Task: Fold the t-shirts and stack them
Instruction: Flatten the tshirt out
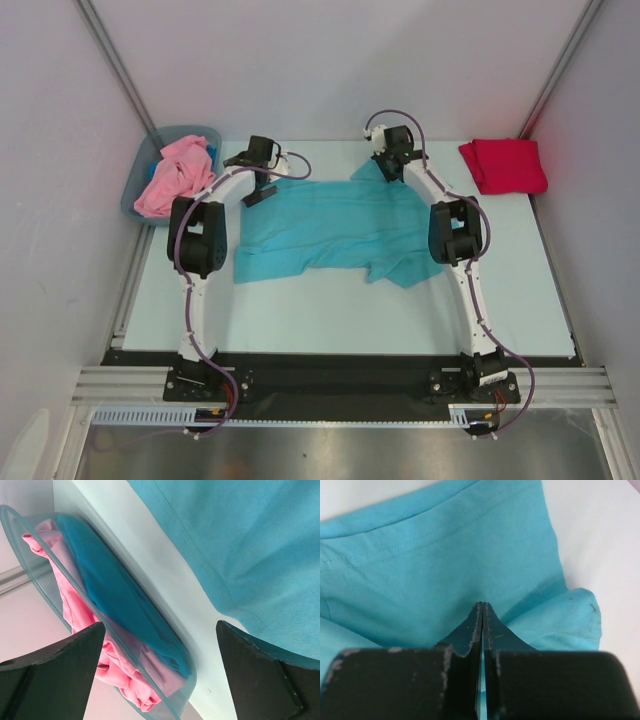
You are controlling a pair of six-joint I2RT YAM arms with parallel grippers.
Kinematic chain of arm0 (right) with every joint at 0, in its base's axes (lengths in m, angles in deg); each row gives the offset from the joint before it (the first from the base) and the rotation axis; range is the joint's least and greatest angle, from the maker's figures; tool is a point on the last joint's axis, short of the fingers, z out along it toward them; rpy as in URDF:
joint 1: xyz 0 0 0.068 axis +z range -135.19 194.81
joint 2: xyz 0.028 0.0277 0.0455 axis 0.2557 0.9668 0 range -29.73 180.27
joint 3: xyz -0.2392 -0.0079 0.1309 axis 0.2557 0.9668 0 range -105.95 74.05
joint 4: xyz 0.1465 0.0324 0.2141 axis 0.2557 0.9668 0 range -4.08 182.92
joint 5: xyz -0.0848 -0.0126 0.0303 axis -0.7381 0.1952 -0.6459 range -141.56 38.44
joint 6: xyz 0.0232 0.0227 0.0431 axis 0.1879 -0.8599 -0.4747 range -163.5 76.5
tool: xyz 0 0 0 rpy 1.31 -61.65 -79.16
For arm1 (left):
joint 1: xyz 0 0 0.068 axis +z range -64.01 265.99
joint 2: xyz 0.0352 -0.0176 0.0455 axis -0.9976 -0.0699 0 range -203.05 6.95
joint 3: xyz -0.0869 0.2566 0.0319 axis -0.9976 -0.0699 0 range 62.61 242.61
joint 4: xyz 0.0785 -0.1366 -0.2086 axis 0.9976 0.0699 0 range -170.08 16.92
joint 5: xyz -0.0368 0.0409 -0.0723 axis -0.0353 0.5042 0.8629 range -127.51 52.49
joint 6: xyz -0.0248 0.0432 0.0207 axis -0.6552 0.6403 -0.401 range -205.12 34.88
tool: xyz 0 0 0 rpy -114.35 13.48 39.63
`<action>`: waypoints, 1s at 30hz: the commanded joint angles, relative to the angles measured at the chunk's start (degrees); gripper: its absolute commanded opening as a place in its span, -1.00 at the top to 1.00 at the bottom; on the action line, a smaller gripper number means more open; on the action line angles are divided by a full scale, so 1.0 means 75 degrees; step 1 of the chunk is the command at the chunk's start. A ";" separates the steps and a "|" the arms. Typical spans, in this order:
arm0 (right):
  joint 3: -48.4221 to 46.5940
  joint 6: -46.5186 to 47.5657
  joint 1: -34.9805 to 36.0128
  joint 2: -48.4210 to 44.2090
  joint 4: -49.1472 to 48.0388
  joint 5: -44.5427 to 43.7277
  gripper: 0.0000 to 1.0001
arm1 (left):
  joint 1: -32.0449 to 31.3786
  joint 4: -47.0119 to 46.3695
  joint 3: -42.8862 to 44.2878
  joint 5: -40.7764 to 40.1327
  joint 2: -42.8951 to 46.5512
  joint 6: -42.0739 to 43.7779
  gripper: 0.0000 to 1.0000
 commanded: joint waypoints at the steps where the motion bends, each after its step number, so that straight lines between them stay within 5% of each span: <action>1: -0.0292 0.0138 0.0051 0.0248 -0.0249 0.0025 1.00 | -0.0063 -0.0031 0.0124 -0.0052 0.0461 -0.0075 -0.99; 30: 0.0082 0.2060 -0.1156 0.1116 -0.1597 -0.2049 1.00 | -0.0227 0.0156 -0.0075 -0.0052 0.0754 -0.0040 -1.00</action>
